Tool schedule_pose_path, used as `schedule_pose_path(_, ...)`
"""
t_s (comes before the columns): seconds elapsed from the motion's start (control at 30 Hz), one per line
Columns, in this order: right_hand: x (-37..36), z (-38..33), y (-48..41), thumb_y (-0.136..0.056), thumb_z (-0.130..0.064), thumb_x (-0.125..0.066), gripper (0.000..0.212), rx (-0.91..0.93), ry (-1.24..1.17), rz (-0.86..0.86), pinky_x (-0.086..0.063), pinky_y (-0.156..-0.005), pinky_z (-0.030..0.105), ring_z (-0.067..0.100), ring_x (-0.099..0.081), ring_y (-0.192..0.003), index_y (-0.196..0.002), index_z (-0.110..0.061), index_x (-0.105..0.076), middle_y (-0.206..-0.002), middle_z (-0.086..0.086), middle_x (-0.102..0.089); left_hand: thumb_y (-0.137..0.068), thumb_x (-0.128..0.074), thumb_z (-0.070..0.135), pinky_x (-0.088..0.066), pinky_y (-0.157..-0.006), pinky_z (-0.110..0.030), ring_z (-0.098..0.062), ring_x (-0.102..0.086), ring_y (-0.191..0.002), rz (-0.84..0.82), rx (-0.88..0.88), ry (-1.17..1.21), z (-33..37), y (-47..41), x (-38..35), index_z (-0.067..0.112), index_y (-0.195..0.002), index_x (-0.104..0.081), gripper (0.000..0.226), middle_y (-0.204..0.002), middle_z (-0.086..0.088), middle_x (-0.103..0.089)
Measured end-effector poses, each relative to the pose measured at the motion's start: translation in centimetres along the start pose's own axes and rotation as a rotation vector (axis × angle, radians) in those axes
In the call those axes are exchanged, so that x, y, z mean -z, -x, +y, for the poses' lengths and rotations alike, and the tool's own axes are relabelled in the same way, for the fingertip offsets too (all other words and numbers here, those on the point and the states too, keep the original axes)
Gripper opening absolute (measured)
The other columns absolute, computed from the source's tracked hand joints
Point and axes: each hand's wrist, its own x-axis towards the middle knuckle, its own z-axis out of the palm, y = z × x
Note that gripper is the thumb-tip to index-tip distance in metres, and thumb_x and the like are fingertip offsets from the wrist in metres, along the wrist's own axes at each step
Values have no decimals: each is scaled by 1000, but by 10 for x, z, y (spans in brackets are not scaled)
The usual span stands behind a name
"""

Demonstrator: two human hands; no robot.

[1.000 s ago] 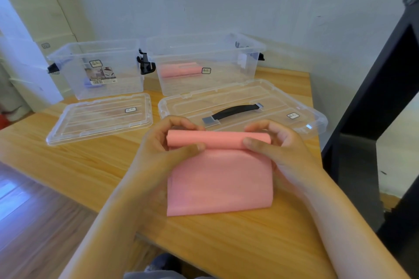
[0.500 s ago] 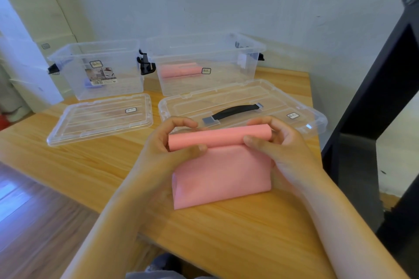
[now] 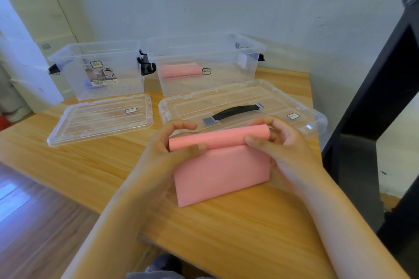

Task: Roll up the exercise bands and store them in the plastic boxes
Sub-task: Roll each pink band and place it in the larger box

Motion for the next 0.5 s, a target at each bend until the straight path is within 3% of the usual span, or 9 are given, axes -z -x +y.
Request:
schedule_pose_path(0.13,-2,0,1,-72,-6,-73,34,39,-12,-6,-52,-71,20,6,-64,-82,-101,-18,-63,-88,-9,-70,-68,-83,30,-46,-51,-21,-12,-62,-66,19,29,-37,1,0,-2,26,-97,-66,34,-86,4,-71)
schedule_pose_path(0.23,-5,5,-2,-74,-7,-75,41,26,-6,140,-52,-72,21,6,-67,-84,-109,-18,-57,-94,-5,-71,-66,-84,31,-45,-52,-22,-11,-61,-67,73,-12,-36,1,-1,-6,26,-93,-66,33,-86,5,-69)
schedule_pose_path(0.37,-6,9,-2,-76,-9,-75,30,59,77,243,-50,-74,20,10,-67,-85,-101,-9,-59,-95,3,-71,-68,-75,33,-44,-55,-26,-12,-60,-68,166,-35,-29,-2,-2,-10,31,-83,-66,18,-88,3,-69)
schedule_pose_path(0.5,-6,7,0,-77,-7,-74,22,96,101,232,-51,-68,14,4,-67,-78,-96,-8,-63,-86,-1,-72,-62,-74,39,-44,-57,-26,-13,-61,-71,182,-55,-39,-4,-2,-12,30,-82,-66,23,-91,2,-70)
